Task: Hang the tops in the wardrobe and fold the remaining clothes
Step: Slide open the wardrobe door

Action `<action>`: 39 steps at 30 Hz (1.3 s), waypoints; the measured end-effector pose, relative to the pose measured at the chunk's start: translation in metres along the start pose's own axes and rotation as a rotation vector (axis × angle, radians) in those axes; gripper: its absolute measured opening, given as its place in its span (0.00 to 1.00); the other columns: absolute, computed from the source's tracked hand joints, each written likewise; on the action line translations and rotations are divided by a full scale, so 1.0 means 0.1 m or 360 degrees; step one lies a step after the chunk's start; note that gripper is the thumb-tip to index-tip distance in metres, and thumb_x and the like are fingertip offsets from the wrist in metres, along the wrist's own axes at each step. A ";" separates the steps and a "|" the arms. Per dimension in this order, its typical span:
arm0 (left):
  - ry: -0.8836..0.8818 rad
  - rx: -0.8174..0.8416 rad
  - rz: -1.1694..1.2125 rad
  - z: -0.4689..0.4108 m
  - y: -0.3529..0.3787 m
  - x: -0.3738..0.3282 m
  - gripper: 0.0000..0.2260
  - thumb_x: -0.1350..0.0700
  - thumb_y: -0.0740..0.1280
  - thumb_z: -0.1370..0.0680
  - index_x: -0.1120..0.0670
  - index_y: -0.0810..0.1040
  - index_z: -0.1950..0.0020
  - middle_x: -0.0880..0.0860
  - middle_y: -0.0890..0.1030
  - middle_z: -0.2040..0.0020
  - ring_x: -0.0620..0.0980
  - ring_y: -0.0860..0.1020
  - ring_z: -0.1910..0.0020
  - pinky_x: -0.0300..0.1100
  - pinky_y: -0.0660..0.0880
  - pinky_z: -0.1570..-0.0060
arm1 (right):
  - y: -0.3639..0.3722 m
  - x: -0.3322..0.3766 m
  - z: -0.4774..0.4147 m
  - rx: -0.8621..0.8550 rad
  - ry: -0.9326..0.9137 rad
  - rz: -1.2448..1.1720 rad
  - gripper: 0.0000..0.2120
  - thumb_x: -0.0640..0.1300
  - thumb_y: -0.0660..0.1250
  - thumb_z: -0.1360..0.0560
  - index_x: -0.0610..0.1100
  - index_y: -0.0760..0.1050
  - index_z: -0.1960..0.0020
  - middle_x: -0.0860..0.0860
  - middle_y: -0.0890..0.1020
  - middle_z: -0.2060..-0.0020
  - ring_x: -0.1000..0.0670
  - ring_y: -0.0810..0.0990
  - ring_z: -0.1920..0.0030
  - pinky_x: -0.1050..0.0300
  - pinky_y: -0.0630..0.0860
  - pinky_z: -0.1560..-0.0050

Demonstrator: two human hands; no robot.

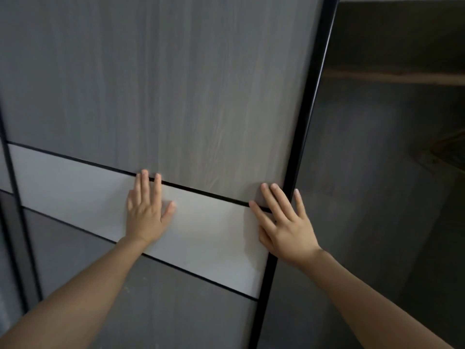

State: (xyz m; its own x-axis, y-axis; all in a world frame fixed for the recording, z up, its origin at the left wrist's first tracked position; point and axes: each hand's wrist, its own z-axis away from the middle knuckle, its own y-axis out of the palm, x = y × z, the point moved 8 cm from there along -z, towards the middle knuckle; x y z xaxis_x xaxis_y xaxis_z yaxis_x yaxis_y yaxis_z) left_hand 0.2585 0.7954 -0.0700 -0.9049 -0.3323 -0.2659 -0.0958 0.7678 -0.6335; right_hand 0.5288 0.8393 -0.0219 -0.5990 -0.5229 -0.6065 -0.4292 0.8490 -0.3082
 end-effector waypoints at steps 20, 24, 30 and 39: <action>-0.0296 0.0499 0.0183 0.31 0.12 0.00 0.47 0.34 0.61 0.27 0.56 0.34 0.25 0.62 0.34 0.25 0.57 0.36 0.25 0.49 0.46 0.28 | 0.38 1.00 -1.14 0.0391 -0.0432 -0.0399 0.30 0.44 0.61 0.25 0.42 0.56 0.25 0.42 0.46 0.25 0.42 0.49 0.24 0.43 0.37 0.30; -0.0310 0.0516 0.0145 0.26 0.12 0.11 0.49 0.34 0.61 0.27 0.58 0.32 0.25 0.63 0.32 0.26 0.58 0.33 0.26 0.50 0.46 0.27 | 0.55 1.10 -1.28 0.0470 -0.0456 -0.0305 0.31 0.43 0.53 0.21 0.41 0.41 0.23 0.45 0.28 0.33 0.43 0.29 0.28 0.46 0.21 0.39; -0.0328 0.0484 0.0207 0.23 0.17 0.09 0.51 0.33 0.62 0.28 0.58 0.31 0.26 0.63 0.31 0.27 0.58 0.31 0.27 0.51 0.45 0.28 | 0.65 1.08 -1.28 0.0550 -0.0450 -0.0295 0.34 0.44 0.55 0.22 0.43 0.41 0.23 0.46 0.26 0.33 0.46 0.22 0.35 0.48 0.23 0.37; -0.0076 0.0062 0.0076 0.30 -0.38 -0.08 0.27 0.47 0.64 0.24 0.63 0.68 0.31 0.68 0.65 0.30 0.66 0.66 0.32 0.59 0.66 0.38 | 0.37 0.81 -1.11 0.0423 -0.0424 -0.0133 0.33 0.50 0.75 0.40 0.48 0.75 0.35 0.43 0.73 0.34 0.43 0.72 0.33 0.43 0.70 0.37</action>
State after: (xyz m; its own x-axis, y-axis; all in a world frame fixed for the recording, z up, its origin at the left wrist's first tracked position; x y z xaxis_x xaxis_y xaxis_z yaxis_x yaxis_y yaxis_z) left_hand 0.2819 0.7526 -0.0656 -0.8870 -0.3223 -0.3306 -0.0357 0.7618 -0.6468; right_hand 0.3891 0.8195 -0.0010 -0.3576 -0.5827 -0.7298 -0.2578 0.8127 -0.5225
